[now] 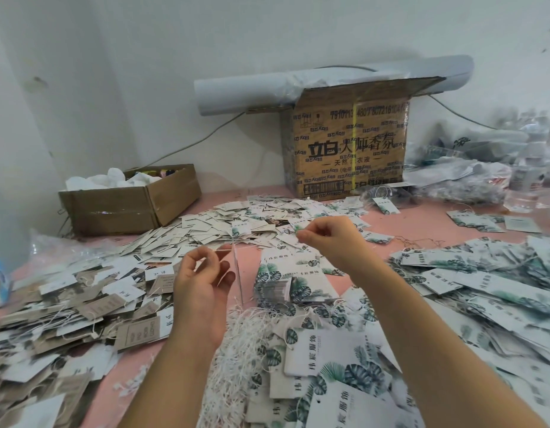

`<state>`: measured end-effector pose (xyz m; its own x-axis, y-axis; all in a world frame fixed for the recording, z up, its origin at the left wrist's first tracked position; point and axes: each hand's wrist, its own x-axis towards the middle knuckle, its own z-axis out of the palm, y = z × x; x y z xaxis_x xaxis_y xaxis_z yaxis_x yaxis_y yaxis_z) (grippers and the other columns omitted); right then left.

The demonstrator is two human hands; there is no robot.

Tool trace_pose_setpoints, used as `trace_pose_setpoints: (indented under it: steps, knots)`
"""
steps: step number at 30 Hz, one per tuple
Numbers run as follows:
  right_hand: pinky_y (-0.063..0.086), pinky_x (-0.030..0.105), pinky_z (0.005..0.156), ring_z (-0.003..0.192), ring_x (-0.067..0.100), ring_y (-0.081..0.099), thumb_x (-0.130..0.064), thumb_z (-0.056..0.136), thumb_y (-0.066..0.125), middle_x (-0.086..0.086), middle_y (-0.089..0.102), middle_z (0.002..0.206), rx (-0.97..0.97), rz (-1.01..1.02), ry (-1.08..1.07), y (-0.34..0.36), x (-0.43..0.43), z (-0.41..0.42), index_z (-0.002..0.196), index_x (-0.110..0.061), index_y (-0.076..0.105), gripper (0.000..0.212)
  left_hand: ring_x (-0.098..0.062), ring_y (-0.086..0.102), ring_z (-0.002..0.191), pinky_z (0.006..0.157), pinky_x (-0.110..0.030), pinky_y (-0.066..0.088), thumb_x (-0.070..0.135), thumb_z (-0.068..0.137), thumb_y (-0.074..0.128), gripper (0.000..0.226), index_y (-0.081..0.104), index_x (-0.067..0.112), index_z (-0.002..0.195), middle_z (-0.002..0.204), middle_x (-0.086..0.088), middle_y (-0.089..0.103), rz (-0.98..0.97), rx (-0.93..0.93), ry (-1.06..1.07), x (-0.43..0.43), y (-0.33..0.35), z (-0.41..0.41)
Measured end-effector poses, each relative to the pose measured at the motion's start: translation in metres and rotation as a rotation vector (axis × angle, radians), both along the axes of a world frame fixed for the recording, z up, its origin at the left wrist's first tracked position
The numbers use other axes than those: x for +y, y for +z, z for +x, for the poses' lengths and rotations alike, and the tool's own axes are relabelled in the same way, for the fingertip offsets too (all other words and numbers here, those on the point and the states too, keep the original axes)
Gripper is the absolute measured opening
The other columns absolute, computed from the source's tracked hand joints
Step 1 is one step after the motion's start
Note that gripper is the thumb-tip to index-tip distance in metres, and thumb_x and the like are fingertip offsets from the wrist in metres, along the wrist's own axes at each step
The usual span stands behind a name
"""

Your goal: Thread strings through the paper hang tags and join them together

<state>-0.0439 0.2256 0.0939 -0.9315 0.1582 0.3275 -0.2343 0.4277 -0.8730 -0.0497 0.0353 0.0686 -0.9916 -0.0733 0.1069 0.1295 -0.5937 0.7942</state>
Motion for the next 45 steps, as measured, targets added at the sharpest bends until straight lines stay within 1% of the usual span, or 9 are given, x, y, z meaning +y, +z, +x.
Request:
trace_pose_setpoints:
  steps: [9, 12, 16, 20, 23, 28, 36, 40, 45]
  knots:
    - [0.037, 0.016, 0.038, 0.034, 0.005, 0.042, -0.012, 0.083, 0.068, -0.007, 0.053, 0.04, 0.023, -0.114, 0.021, -0.003, 0.007, 0.0, 0.064, -0.011, 0.062, 0.02, -0.007, 0.056, 0.052, 0.049, -0.016, 0.048, 0.005, 0.089, 0.052, 0.015, 0.057, 0.015, 0.079, 0.061, 0.004, 0.063, 0.107, -0.012, -0.024, -0.005, 0.001, -0.003]
    - [0.041, 0.017, 0.04, 0.036, 0.004, 0.046, -0.009, 0.083, 0.067, -0.006, 0.057, 0.043, 0.083, -0.183, 0.002, -0.003, 0.009, 0.0, 0.067, -0.012, 0.066, 0.017, -0.008, 0.058, 0.054, 0.051, -0.02, 0.05, 0.006, 0.088, 0.054, 0.014, 0.06, 0.016, 0.08, 0.061, 0.004, 0.065, 0.02, -0.034, 0.016, -0.004, -0.001, -0.003]
    - [0.048, 0.018, 0.045, 0.044, 0.006, 0.055, 0.002, 0.086, 0.059, -0.003, 0.064, 0.055, 0.113, -0.228, 0.099, -0.001, 0.002, -0.001, 0.084, -0.005, 0.068, 0.012, -0.008, 0.06, 0.067, 0.063, -0.022, 0.05, 0.002, 0.084, 0.06, 0.016, 0.066, 0.016, 0.082, 0.066, 0.007, 0.068, -0.261, 0.07, 0.113, 0.002, -0.004, 0.0]
    - [0.051, 0.02, 0.047, 0.046, 0.009, 0.057, 0.004, 0.087, 0.058, -0.002, 0.064, 0.058, 0.101, -0.102, 0.241, 0.002, -0.011, 0.003, 0.08, -0.011, 0.063, 0.018, -0.001, 0.059, 0.064, 0.063, -0.019, 0.046, 0.002, 0.084, 0.063, 0.021, 0.068, 0.022, 0.08, 0.067, 0.011, 0.068, -0.456, 0.203, 0.109, 0.009, -0.004, 0.007]
    - [0.05, 0.02, 0.05, 0.049, 0.007, 0.058, -0.001, 0.086, 0.061, -0.005, 0.064, 0.059, 0.078, 0.072, 0.307, 0.004, -0.019, 0.004, 0.077, -0.013, 0.061, 0.015, -0.002, 0.059, 0.062, 0.064, -0.02, 0.048, -0.001, 0.084, 0.063, 0.019, 0.064, 0.018, 0.081, 0.067, 0.01, 0.067, -0.496, 0.245, 0.069, 0.012, -0.003, 0.009]
    - [0.045, 0.014, 0.05, 0.051, 0.001, 0.056, -0.005, 0.085, 0.064, -0.009, 0.062, 0.06, 0.103, 0.194, 0.361, 0.006, -0.029, 0.005, 0.079, -0.016, 0.065, 0.012, -0.008, 0.06, 0.067, 0.063, -0.017, 0.052, -0.007, 0.085, 0.058, 0.022, 0.052, 0.013, 0.08, 0.073, 0.003, 0.064, -0.517, 0.304, -0.013, 0.016, -0.001, 0.013]
    - [0.041, 0.009, 0.052, 0.051, -0.006, 0.051, -0.009, 0.084, 0.066, -0.017, 0.056, 0.055, 0.158, 0.235, 0.316, 0.009, -0.031, 0.007, 0.076, -0.021, 0.064, 0.015, -0.004, 0.059, 0.065, 0.061, -0.013, 0.05, -0.007, 0.085, 0.057, 0.025, 0.049, 0.015, 0.078, 0.078, -0.003, 0.061, -0.535, 0.34, -0.051, 0.016, 0.002, 0.015]
    - [0.042, 0.014, 0.054, 0.05, -0.007, 0.047, -0.01, 0.087, 0.061, -0.015, 0.052, 0.058, 0.125, 0.306, 0.321, 0.01, -0.032, 0.009, 0.072, -0.025, 0.056, 0.022, -0.009, 0.058, 0.066, 0.062, -0.015, 0.051, -0.007, 0.085, 0.058, 0.025, 0.049, 0.015, 0.079, 0.078, -0.004, 0.062, -0.553, 0.356, -0.03, 0.019, 0.001, 0.016]
    - [0.046, 0.017, 0.054, 0.049, -0.005, 0.048, -0.009, 0.088, 0.06, -0.014, 0.054, 0.059, 0.114, 0.252, 0.326, 0.011, -0.033, 0.01, 0.071, -0.027, 0.056, 0.025, -0.007, 0.061, 0.066, 0.063, -0.014, 0.051, -0.005, 0.086, 0.057, 0.025, 0.046, 0.015, 0.076, 0.076, -0.001, 0.064, -0.522, 0.358, -0.013, 0.019, 0.001, 0.016]
